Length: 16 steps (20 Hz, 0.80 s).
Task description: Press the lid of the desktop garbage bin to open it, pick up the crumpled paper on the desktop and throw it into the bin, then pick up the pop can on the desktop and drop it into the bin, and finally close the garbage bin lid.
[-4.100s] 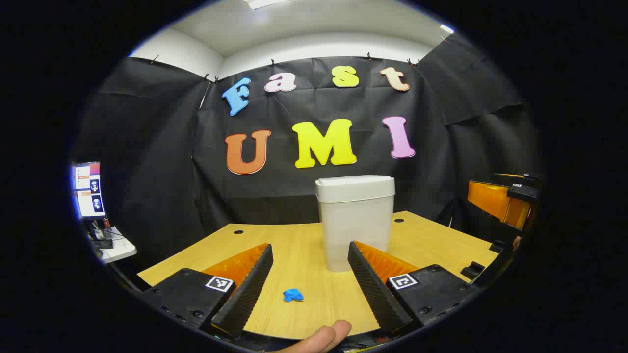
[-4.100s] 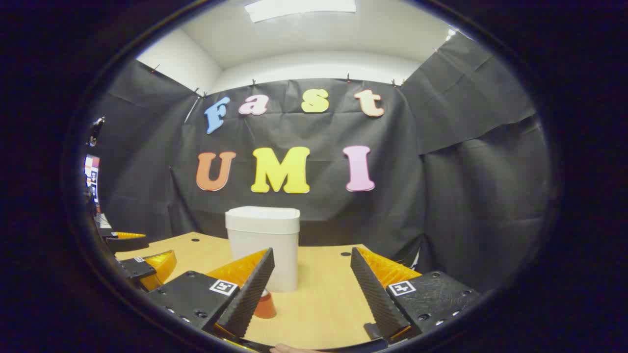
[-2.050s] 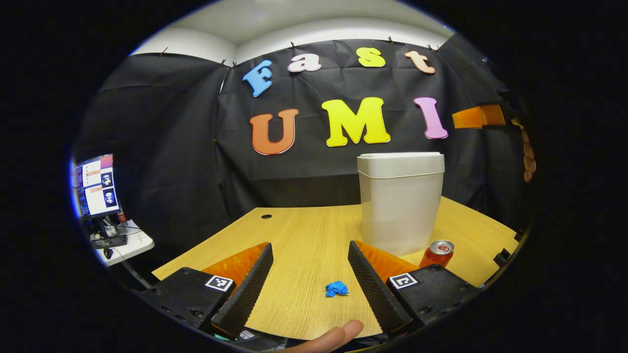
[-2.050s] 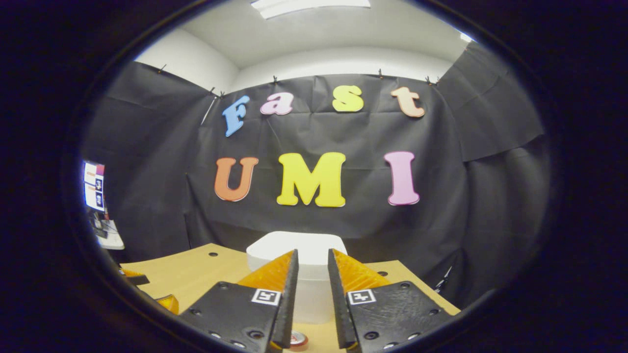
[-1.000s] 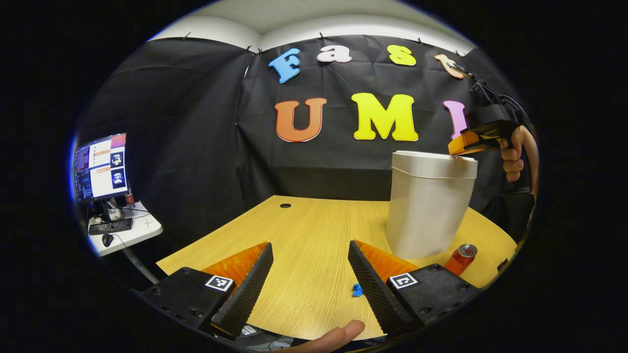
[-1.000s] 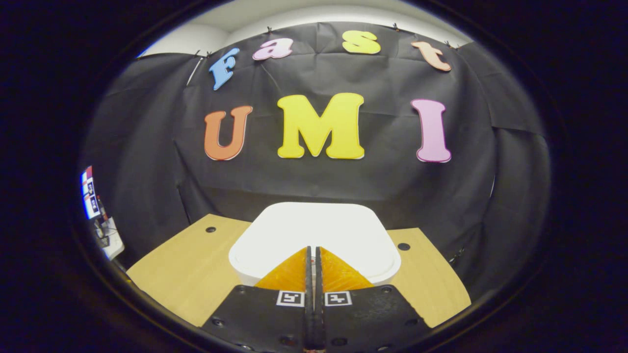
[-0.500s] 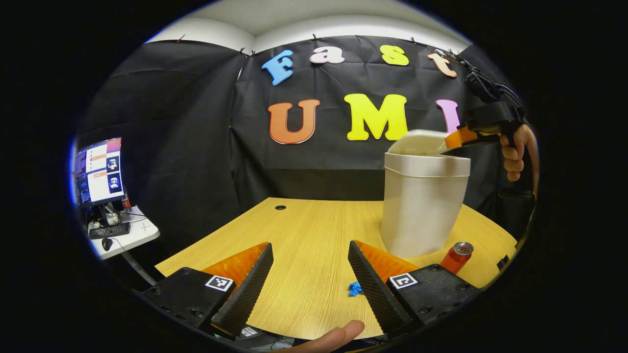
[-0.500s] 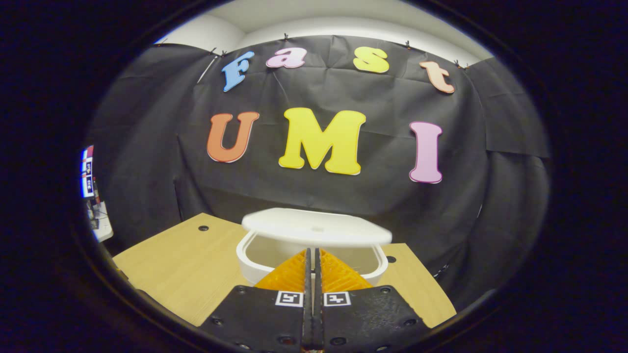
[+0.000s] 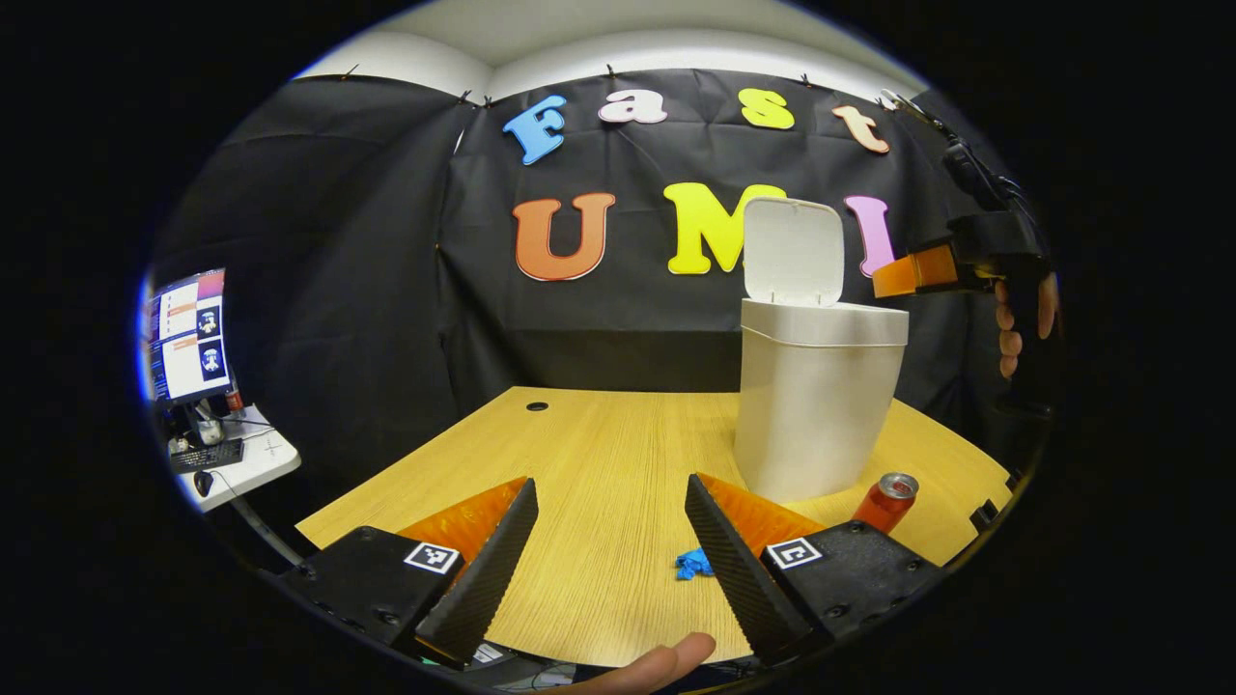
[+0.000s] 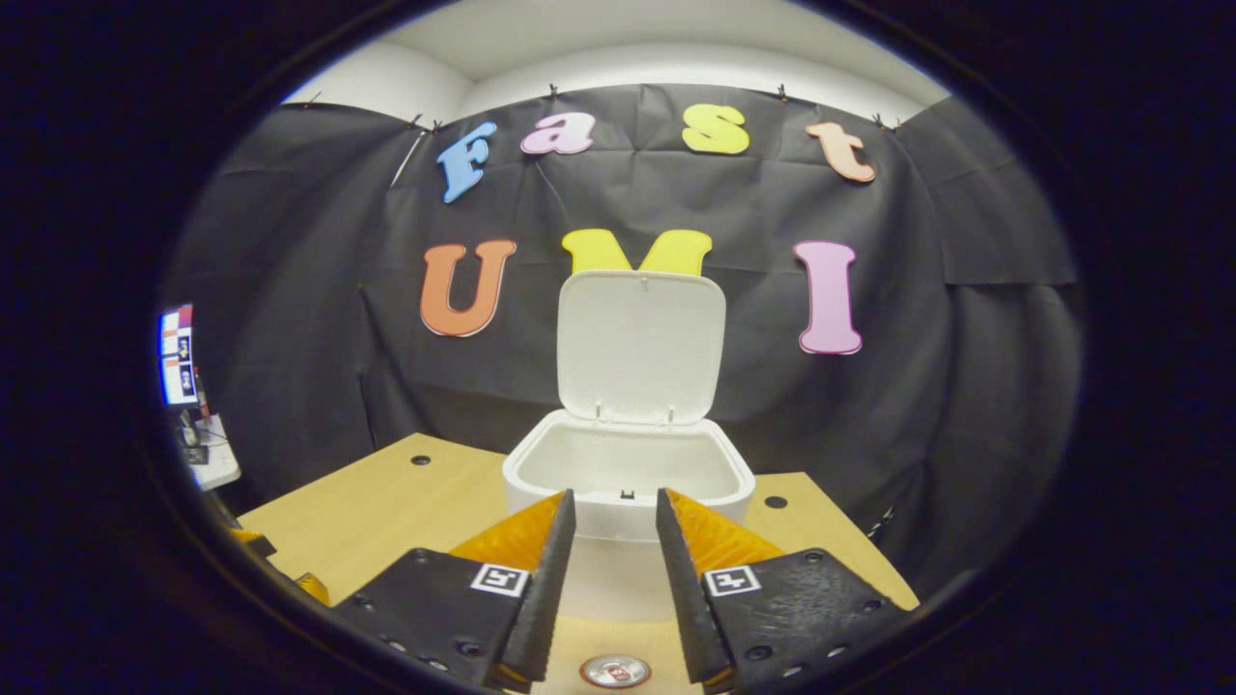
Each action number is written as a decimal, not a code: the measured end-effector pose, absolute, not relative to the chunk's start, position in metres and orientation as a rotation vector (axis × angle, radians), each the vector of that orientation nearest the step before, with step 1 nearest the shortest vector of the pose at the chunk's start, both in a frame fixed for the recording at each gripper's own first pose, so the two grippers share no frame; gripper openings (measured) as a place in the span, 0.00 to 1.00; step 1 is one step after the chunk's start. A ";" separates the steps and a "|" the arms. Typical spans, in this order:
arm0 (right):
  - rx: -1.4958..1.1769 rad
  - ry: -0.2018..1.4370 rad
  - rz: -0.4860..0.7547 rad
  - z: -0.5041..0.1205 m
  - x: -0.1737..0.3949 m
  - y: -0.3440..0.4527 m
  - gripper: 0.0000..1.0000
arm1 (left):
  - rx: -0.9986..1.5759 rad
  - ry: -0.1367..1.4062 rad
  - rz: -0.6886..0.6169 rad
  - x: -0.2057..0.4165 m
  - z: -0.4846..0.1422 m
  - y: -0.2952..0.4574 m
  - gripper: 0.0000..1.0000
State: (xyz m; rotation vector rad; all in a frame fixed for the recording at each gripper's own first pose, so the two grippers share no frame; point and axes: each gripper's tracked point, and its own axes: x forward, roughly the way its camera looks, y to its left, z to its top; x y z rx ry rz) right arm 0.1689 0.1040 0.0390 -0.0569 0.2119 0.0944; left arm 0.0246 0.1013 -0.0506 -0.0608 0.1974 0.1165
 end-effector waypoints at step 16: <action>-0.028 0.124 0.187 0.013 0.071 0.096 0.95 | -0.086 0.369 -0.032 0.068 -0.134 0.053 0.99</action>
